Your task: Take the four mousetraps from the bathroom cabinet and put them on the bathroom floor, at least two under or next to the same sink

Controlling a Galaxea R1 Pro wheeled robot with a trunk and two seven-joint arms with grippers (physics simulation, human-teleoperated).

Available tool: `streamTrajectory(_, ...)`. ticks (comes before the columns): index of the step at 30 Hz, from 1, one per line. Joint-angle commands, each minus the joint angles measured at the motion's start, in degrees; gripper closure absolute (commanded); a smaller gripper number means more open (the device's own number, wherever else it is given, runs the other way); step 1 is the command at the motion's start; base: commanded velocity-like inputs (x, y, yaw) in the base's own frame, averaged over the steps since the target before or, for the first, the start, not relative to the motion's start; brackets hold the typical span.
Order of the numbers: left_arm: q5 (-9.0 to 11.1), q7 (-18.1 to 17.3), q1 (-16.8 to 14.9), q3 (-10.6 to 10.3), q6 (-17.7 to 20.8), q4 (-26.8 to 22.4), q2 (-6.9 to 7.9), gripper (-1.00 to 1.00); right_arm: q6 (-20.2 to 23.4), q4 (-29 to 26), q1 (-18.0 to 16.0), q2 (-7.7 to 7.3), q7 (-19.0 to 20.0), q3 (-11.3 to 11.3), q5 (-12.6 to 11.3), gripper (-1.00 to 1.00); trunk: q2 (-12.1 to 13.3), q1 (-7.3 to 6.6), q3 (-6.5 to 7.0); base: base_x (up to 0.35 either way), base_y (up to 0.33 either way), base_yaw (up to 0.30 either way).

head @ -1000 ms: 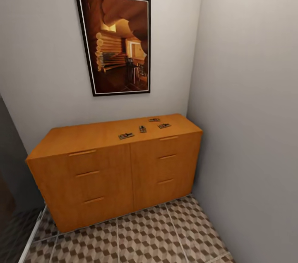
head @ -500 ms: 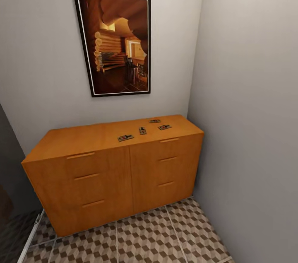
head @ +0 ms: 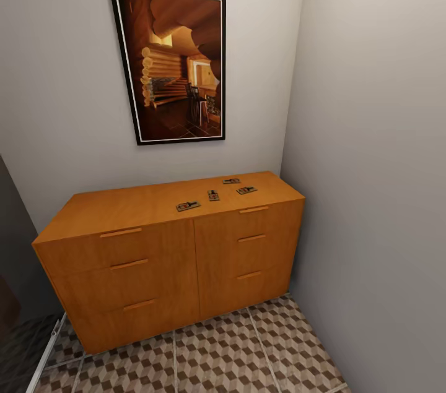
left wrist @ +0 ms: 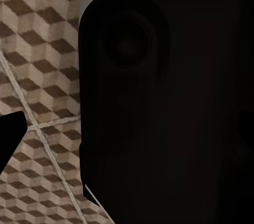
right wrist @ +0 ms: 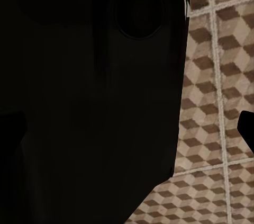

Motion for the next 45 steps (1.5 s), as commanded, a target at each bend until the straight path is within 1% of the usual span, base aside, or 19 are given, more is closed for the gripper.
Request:
streamTrajectory(1, 0.2, 0.0, 0.0, 0.0, -0.2, 0.0, 0.0, -1.0, 0.0, 0.0, 0.0, 0.0, 0.0, 0.0, 0.0, -1.0, 0.0, 0.0, -0.04, 0.0, 0.0, 0.0)
streamTrajectory(30, 0.2, 0.0, 0.0, 0.0, -0.2, 0.0, 0.03, -1.0, 0.0, 0.0, 0.0, 0.0, 0.0, 0.0, 0.1, -1.0, 0.0, 0.0, -0.04, 0.002, 0.0, 0.0)
streamTrajectory(45, 0.2, 0.0, 0.0, 0.0, -0.2, 0.0, 0.01, -1.0, 0.0, 0.0, 0.0, 0.0, 0.0, 0.0, 0.1, -1.0, 0.0, 0.0, -0.04, 0.139, 0.0, 0.0)
